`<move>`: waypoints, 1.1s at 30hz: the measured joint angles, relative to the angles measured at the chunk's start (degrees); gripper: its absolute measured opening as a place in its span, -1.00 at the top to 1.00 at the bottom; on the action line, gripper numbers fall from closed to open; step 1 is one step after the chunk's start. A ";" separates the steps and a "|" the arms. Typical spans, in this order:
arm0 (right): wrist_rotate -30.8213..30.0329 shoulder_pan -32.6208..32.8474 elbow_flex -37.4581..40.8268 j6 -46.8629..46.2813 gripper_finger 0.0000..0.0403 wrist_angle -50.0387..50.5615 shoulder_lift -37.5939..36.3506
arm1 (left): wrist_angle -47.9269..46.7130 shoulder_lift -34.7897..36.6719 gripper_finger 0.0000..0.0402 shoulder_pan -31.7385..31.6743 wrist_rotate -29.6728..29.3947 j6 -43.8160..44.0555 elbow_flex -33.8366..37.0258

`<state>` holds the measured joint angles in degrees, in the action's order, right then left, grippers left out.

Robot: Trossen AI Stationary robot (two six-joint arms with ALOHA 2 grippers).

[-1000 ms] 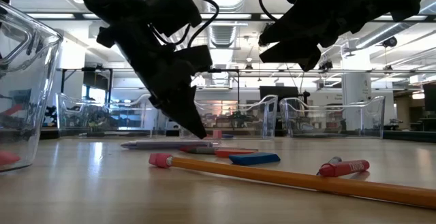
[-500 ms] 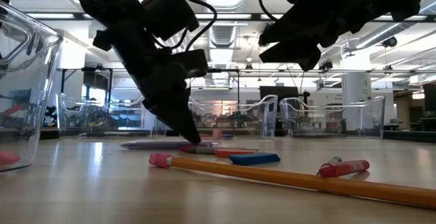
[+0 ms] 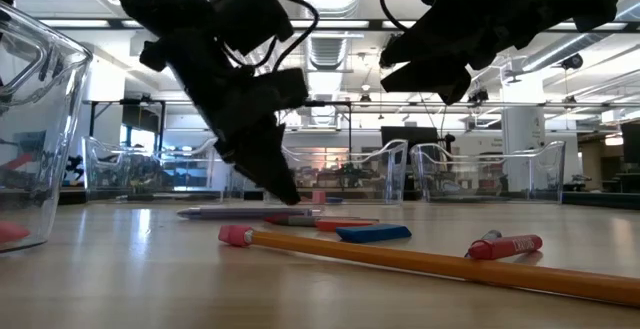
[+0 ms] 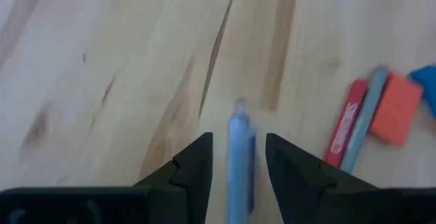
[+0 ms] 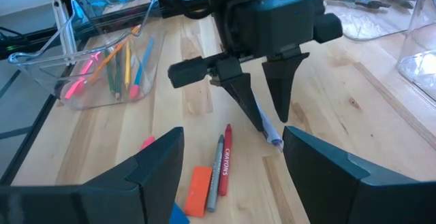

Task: Sort crayons/erasers/pens/pencils in bins
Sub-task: Put the light blue ballpen into the top left transparent bin

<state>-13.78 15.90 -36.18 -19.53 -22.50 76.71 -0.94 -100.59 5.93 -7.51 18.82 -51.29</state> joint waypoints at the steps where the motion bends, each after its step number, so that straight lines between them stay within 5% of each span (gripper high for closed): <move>1: 0.00 0.00 0.00 0.00 -0.18 0.02 0.00 | 0.35 0.10 0.40 0.00 0.01 -0.18 -0.23; 33: -0.42 -0.02 0.61 0.00 -0.18 -0.02 0.00 | 0.53 -1.93 0.40 0.09 0.47 -1.03 -1.24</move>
<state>-14.20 15.88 -35.57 -19.53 -22.52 76.71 -0.40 -102.52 6.03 -7.04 17.79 -52.53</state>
